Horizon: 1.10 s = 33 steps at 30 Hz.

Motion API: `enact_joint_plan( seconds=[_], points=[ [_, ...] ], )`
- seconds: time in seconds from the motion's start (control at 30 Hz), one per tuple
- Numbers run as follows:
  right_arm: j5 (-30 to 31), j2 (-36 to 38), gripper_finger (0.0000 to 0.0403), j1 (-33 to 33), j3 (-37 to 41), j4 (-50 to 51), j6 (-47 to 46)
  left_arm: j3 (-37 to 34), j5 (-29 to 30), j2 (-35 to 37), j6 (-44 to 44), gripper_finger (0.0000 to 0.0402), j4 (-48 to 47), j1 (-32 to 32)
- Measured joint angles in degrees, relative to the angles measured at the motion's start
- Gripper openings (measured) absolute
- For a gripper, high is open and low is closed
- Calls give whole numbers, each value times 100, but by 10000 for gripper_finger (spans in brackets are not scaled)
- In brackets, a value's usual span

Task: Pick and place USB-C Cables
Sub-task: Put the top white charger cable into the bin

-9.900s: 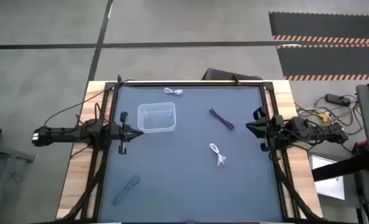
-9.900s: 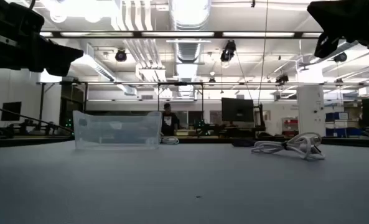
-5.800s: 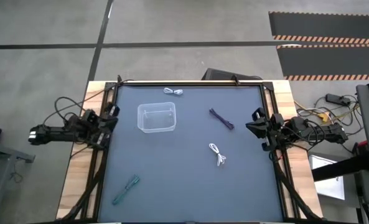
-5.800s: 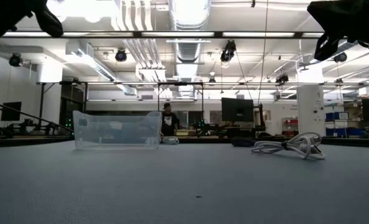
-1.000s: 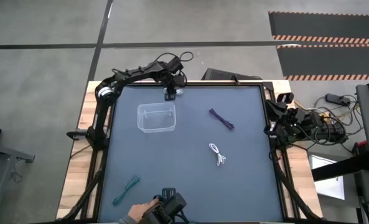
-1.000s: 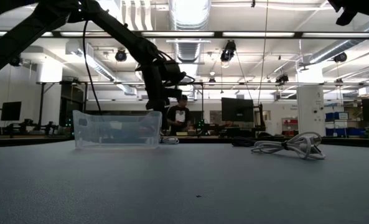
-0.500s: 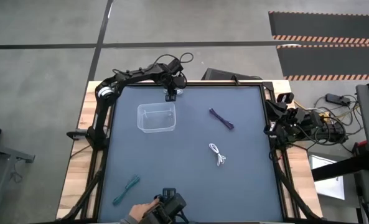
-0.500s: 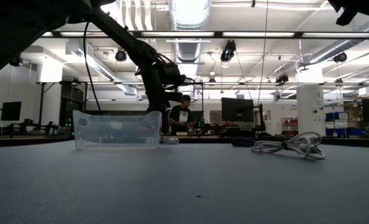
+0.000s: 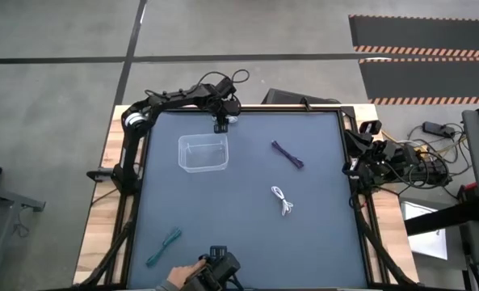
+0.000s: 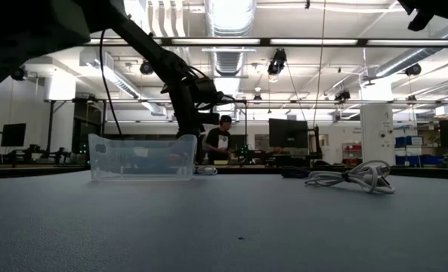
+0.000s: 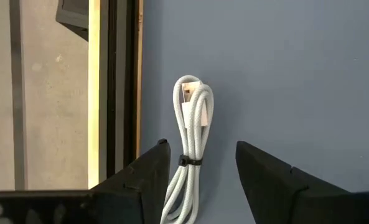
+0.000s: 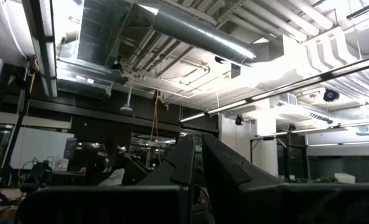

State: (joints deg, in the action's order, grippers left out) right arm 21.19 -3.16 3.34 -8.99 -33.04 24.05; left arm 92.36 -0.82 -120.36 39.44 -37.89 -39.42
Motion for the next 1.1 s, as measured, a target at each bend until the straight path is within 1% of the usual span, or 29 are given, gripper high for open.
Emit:
enact_joint_plan(
  seconds=[0.37, 0.53, 0.73, 0.87, 0.93, 1.1],
  points=[
    [0, 0, 22, 1, 0, 0, 2, 253, 138, 7, -94, 169, 35, 9],
    [0, 0, 22, -1, 0, 0, 3, 436, 135, 9, -763, 169, 18, -12],
    [0, 0, 22, -1, 0, 0, 22, 586, 142, 17, -1312, 169, -525, -17],
    [2, 0, 22, 1, 0, 2, 73, 579, 146, 17, -2215, 169, -606, -33],
    [4, 0, 22, 1, 0, 2, 79, 581, 146, 17, -2527, 169, -610, -39],
    [7, 0, 22, 0, 0, -2, 135, 555, 151, 17, -2857, 169, -506, -37]
  ],
)
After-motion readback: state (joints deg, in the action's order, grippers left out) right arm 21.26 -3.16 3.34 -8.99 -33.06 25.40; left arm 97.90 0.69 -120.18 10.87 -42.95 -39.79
